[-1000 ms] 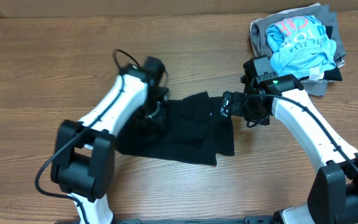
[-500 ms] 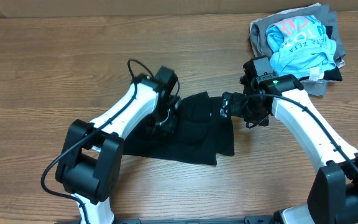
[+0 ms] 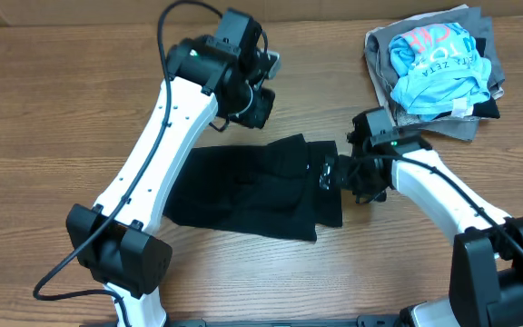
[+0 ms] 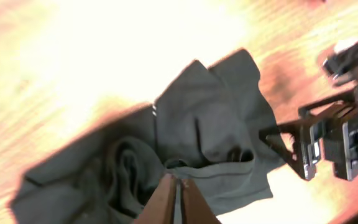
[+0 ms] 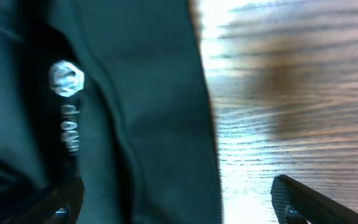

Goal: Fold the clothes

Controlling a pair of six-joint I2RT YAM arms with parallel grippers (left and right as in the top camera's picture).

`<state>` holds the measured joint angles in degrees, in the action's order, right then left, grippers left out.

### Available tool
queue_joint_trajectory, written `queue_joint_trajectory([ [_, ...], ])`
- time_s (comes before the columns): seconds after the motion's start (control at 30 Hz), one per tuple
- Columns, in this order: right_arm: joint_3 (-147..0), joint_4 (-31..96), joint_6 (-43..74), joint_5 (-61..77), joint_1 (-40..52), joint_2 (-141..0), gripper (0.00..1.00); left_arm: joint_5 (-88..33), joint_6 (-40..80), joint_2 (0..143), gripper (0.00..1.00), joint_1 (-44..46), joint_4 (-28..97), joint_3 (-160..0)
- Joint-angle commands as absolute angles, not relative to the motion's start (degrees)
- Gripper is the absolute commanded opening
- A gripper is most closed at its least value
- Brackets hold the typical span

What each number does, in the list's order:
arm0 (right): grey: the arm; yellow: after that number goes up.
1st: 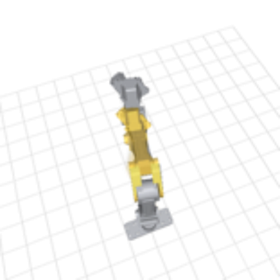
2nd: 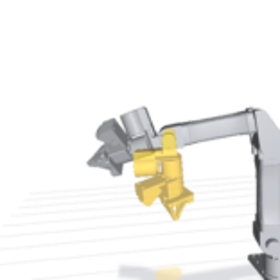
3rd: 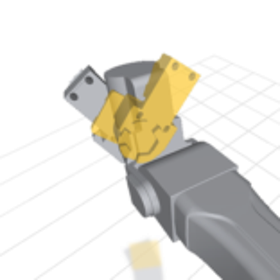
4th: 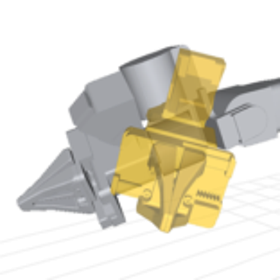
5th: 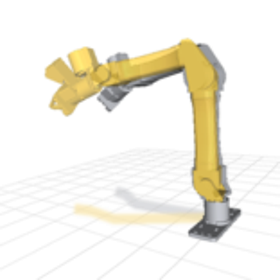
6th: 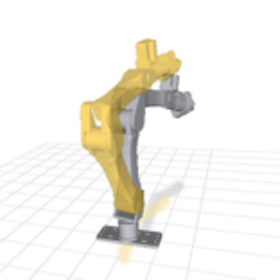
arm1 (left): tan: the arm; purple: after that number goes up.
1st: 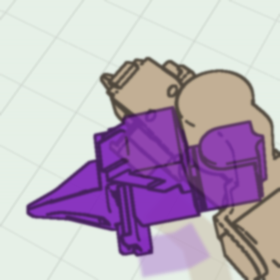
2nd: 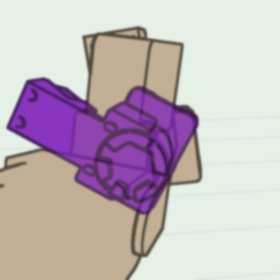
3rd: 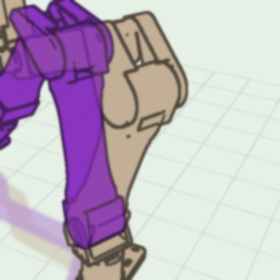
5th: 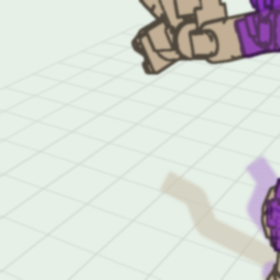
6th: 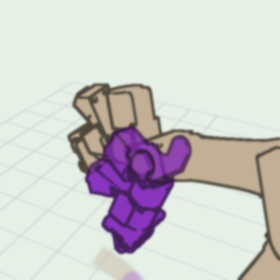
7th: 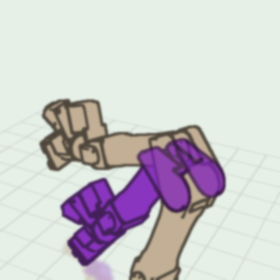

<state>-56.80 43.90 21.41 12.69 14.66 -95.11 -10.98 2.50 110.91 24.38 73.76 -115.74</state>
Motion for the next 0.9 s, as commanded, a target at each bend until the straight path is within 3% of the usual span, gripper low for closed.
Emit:
queue_joint_trajectory([
  [0.0,-53.2,41.1,22.6,13.2,14.4,-95.4,1.0,-4.4,1.3,109.8,0.19,24.3,74.3,-118.8],
  [0.13,-48.8,36.3,22.7,15.3,14.4,-95.4,1.0,0.6,1.3,109.8,0.36,24.3,74.7,-118.8],
  [0.17,-47.7,34.9,22.8,16.1,14.4,-95.4,1.0,0.7,1.2,109.8,0.5,24.3,74.8,-118.7],
  [0.2,-47.0,33.9,22.7,16.7,14.4,-95.4,1.0,0.6,1.3,109.8,0.57,24.3,74.9,-118.7],
  [0.3,-45.3,31.5,22.7,18.2,14.4,-95.5,1.0,0.7,1.3,109.9,0.73,24.2,74.9,-118.7],
  [0.57,-44.6,28.1,22.5,21.9,14.6,-96.4,0.96,0.6,1.3,109.9,0.76,24.2,75.3,-118.6],
  [0.73,-44.6,27.1,22.1,23.7,14.7,-98.2,0.73,0.6,1.3,109.9,0.77,24.2,75.2,-118.3],
  [0.83,-44.6,27.1,22.1,23.7,14.7,-98.3,0.47,0.6,1.3,110.0,0.77,24.2,75.3,-118.2],
  [0.87,-44.6,27.1,22.1,23.7,14.7,-98.3,0.32,0.6,1.3,110.0,0.76,24.2,75.2,-118.2],
])
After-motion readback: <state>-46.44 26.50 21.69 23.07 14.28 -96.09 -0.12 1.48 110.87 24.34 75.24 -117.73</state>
